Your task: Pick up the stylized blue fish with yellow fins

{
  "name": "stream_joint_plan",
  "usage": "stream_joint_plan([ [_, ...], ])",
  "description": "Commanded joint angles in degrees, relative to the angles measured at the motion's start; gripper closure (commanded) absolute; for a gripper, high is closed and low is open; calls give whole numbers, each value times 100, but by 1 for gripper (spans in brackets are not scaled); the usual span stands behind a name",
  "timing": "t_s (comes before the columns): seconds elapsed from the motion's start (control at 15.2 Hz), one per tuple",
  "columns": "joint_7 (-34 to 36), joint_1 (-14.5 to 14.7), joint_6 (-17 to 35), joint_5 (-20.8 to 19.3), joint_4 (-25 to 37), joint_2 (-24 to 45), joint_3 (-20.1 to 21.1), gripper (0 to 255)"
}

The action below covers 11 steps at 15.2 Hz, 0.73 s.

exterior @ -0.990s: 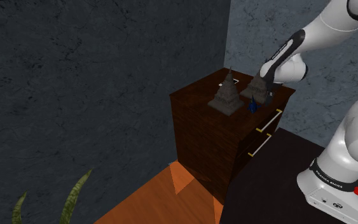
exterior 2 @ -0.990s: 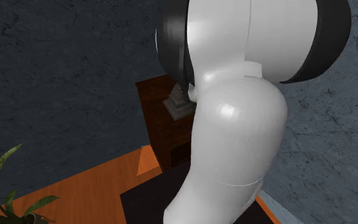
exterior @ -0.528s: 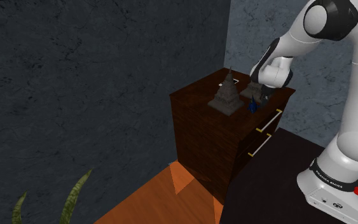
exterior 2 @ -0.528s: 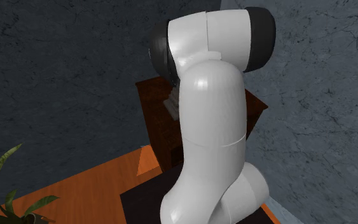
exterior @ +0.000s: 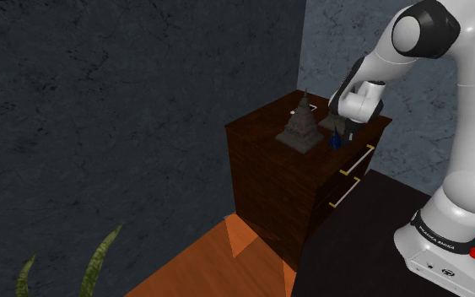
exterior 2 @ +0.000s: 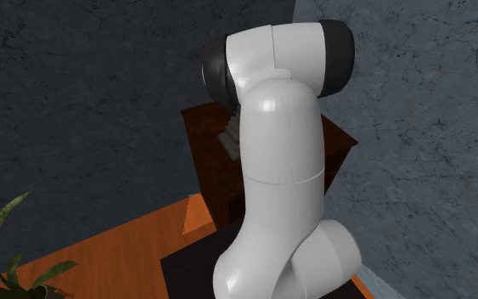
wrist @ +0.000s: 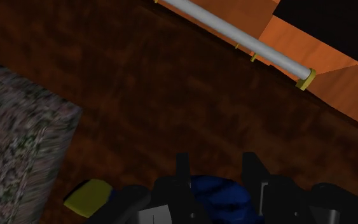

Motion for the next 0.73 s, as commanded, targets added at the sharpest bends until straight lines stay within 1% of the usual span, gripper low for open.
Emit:
stream_joint_plan([
  [0.0, -10, -9, 5, 13, 5, 10, 12, 255],
  [0.46, -5, -4, 0, 3, 1, 1, 2, 255],
  [0.66, 250, 220, -144, -304, -91, -230, -277, 255],
])
